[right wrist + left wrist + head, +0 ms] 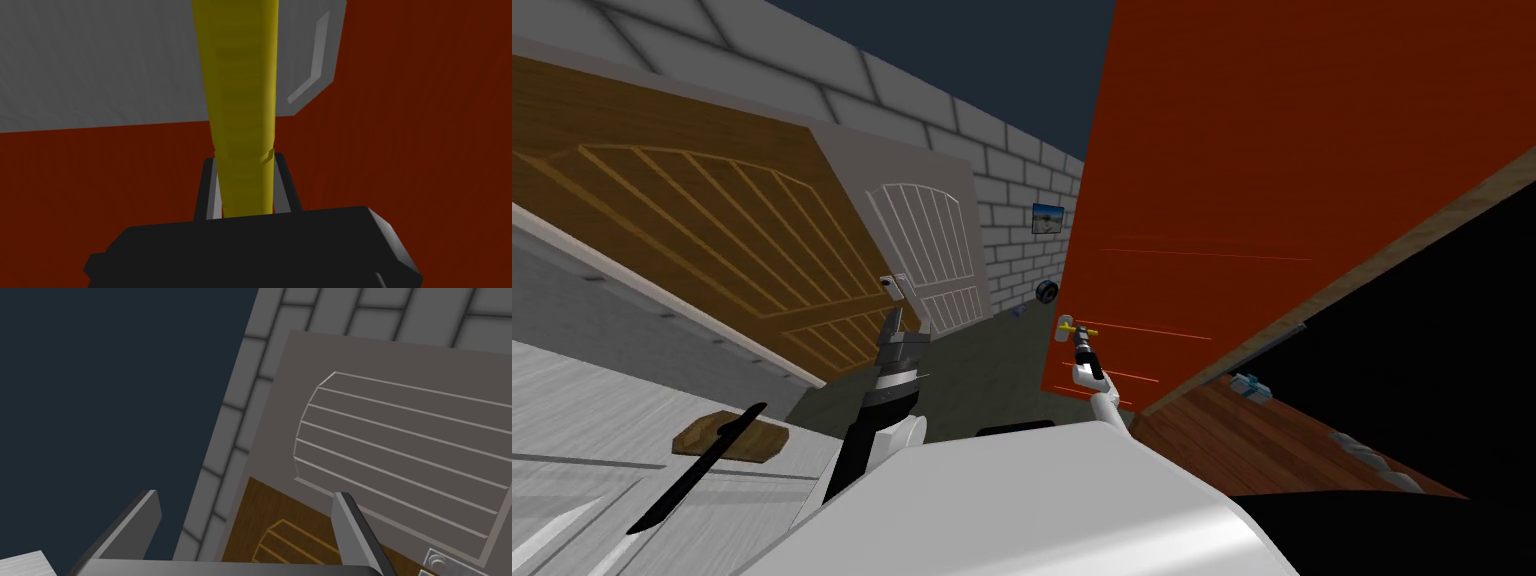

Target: Push the door open

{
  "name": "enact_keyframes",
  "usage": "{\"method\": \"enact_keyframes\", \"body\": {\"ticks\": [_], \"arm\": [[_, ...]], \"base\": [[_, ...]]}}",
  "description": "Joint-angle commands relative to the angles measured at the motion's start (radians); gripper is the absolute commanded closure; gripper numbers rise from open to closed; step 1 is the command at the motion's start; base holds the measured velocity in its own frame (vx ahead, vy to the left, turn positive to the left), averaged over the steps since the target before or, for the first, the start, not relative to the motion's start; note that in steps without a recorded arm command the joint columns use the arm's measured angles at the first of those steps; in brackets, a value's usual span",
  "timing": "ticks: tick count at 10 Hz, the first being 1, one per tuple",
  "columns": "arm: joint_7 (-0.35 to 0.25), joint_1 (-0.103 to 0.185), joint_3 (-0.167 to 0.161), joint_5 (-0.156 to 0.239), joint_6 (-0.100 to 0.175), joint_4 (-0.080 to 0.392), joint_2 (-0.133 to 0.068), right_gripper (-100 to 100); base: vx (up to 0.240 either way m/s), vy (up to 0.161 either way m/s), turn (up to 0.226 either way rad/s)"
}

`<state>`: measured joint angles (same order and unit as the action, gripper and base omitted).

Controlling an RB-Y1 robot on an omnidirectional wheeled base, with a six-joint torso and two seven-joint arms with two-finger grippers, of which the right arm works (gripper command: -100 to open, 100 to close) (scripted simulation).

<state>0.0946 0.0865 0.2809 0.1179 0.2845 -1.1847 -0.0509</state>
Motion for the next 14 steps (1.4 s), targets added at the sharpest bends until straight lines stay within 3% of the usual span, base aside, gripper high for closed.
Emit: {"method": "enact_keyframes", "body": {"ticks": [1, 5, 9, 10, 14], "arm": [[0.005, 0.008, 0.019, 0.002, 0.002, -0.002, -0.007, 100], [0.014, 0.01, 0.069, 0.01, 0.002, 0.001, -0.013, 100], [0.023, 0.012, 0.116, 0.018, 0.002, 0.004, -0.003, 100], [0.021, 0.009, 0.112, 0.018, 0.001, 0.007, -0.007, 100], [0.031, 0.004, 0.161, 0.027, 0.001, -0.002, -0.015, 100]], "base": [[0.17, 0.065, -0.066], [0.194, 0.065, -0.072], [0.213, 0.066, -0.079], [0.072, 0.016, -0.034], [0.178, 0.021, -0.046]]}}
